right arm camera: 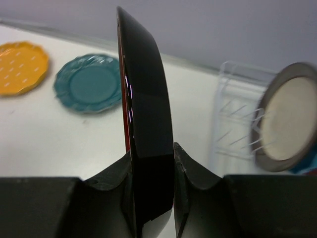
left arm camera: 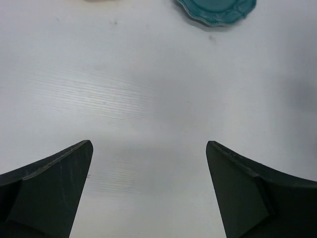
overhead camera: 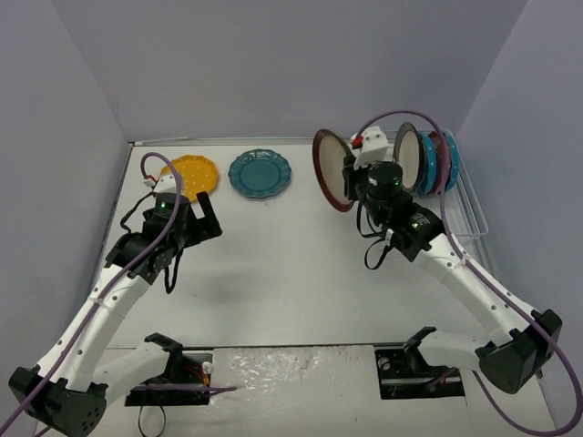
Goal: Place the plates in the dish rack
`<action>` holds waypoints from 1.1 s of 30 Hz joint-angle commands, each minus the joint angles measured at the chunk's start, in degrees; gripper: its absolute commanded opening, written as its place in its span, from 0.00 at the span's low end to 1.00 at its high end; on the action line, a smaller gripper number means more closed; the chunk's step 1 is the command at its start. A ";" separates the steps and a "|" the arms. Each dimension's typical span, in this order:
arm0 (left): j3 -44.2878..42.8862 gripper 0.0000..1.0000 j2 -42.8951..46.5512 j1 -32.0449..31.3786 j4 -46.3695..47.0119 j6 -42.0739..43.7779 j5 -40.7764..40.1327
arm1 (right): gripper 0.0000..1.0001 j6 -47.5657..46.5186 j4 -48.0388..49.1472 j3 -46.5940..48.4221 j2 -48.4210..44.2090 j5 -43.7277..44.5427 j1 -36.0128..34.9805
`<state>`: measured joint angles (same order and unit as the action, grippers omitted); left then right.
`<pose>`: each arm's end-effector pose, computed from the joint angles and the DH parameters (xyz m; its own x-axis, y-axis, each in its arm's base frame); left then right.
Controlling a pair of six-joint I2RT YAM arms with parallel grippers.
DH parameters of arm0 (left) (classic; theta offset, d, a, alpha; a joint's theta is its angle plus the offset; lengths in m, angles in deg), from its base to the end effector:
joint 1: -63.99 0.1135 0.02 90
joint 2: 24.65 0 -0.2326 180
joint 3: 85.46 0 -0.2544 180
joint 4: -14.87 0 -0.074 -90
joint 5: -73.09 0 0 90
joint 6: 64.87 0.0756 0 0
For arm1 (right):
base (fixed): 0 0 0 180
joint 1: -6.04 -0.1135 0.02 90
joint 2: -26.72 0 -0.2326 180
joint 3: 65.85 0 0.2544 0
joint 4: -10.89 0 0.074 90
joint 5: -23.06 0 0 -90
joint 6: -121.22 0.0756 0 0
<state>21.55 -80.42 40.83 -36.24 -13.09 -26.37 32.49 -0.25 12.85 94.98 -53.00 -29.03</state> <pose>0.2398 -0.0891 0.2983 -0.5652 -0.4220 -0.7089 -0.1109 0.8903 -0.4416 0.2817 0.1755 0.3739 -0.0180 0.0137 -0.9997 -0.3602 0.9327 0.0192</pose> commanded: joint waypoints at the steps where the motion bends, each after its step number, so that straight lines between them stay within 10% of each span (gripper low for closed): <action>1: -5.13 0.97 -0.86 2.11 -4.08 15.86 -9.72 | 0.00 -13.47 6.93 10.72 2.25 7.78 9.26; 12: 1.90 0.97 0.75 7.54 3.18 20.30 -1.69 | 0.00 -19.23 9.50 24.57 19.37 -1.29 25.86; 33: 2.31 0.97 -0.42 7.69 2.40 20.03 -2.96 | 0.00 -12.54 15.24 20.47 34.09 -7.44 32.05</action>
<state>25.76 -80.83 48.26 -35.85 6.42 -28.79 17.61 1.68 32.98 130.32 -61.34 2.07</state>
